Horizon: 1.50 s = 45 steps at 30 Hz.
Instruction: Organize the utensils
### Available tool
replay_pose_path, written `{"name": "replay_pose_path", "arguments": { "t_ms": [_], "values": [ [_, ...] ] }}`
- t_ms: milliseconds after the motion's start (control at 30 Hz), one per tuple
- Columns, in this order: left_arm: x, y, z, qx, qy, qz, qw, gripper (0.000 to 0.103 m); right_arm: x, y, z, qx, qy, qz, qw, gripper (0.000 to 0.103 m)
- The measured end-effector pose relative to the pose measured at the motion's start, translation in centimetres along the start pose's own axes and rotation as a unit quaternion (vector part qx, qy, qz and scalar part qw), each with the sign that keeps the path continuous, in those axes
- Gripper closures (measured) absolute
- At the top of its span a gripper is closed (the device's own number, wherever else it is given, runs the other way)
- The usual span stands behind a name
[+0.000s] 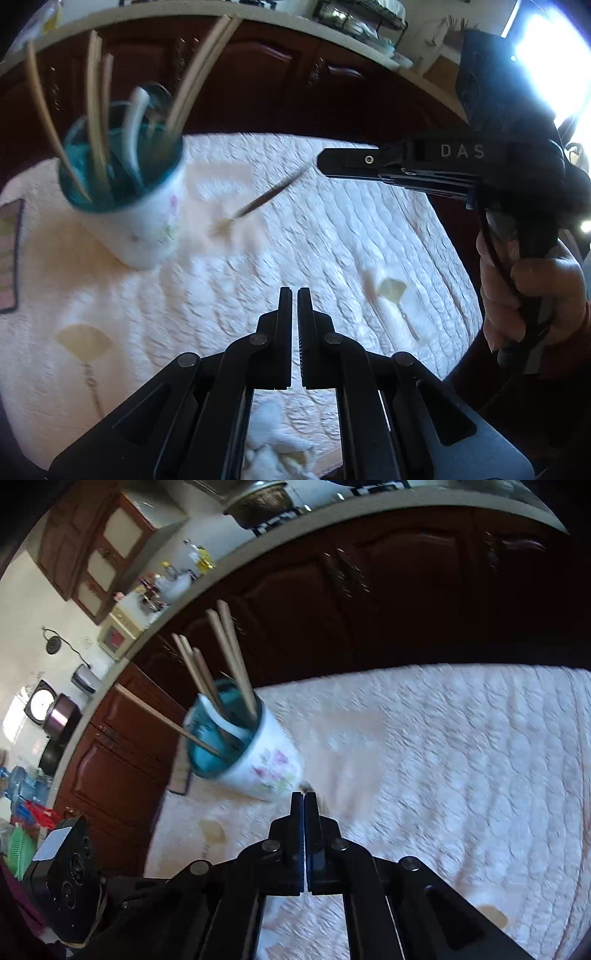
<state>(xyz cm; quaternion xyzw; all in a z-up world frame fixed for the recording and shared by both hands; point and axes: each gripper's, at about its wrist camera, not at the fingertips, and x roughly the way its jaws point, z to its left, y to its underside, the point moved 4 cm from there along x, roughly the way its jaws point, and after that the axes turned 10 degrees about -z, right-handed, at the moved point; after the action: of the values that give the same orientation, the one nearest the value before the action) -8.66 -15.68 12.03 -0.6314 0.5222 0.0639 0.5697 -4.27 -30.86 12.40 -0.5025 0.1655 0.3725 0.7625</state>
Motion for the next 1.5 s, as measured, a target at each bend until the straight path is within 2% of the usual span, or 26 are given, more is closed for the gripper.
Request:
{"name": "replay_pose_path", "arguments": {
  "t_ms": [133,267,333,400,467,567,600,700,833,933,1000,1133,1267,1500],
  "values": [
    [-0.5,-0.4,1.5,-0.015,-0.012,-0.008,0.9998,0.101,0.9,-0.5,1.5,-0.019,0.001,0.0,1.0,0.103],
    [-0.2,-0.5,1.9,-0.018,-0.016,-0.005,0.9997,0.101,1.4,-0.2,1.3,-0.016,0.001,0.011,1.0,0.103],
    [0.4,-0.3,2.0,-0.018,-0.025,0.001,0.9995,0.101,2.1,0.4,0.1,0.007,0.0,0.034,0.999,0.103],
    [1.3,-0.1,2.1,-0.027,-0.029,0.008,0.9992,0.101,2.9,1.2,-1.4,0.013,0.02,0.06,0.998,0.1],
    [1.8,0.0,2.4,-0.034,-0.035,0.011,0.9988,0.094,3.9,2.6,-3.0,0.009,0.049,0.089,0.995,0.099],
    [2.7,0.4,2.8,-0.049,-0.04,0.018,0.9979,0.079,5.6,4.4,-5.1,-0.042,0.094,0.119,0.988,0.088],
    [2.9,0.4,3.0,-0.054,-0.043,0.021,0.9974,0.077,6.1,4.9,-5.5,-0.058,0.099,0.127,0.985,0.082],
    [3.3,0.3,3.5,-0.065,-0.049,0.023,0.9965,0.073,7.5,5.6,-6.5,-0.1,0.108,0.139,0.979,0.074],
    [3.6,0.1,3.9,-0.074,-0.053,0.025,0.9956,0.072,9.2,5.6,-6.7,-0.174,0.123,0.137,0.967,0.073],
    [4.2,0.0,4.0,-0.079,-0.058,0.028,0.9948,0.072,10.3,5.5,-6.6,-0.195,0.111,0.136,0.965,0.074],
    [4.5,0.0,4.1,-0.081,-0.062,0.029,0.9943,0.072,11.1,5.6,-6.5,-0.195,0.102,0.137,0.966,0.086],
    [5.2,0.2,4.2,-0.085,-0.066,0.032,0.9937,0.07,11.0,6.6,-6.4,-0.193,0.077,0.138,0.968,0.097],
    [6.1,0.7,4.6,-0.09,-0.065,0.04,0.993,0.065,8.0,8.4,-6.3,-0.186,0.041,0.144,0.971,0.097],
    [9.0,2.4,4.9,-0.108,-0.053,0.08,0.9895,0.058,3.4,13.1,-7.6,-0.181,-0.006,0.186,0.966,0.097]
  ]
}}
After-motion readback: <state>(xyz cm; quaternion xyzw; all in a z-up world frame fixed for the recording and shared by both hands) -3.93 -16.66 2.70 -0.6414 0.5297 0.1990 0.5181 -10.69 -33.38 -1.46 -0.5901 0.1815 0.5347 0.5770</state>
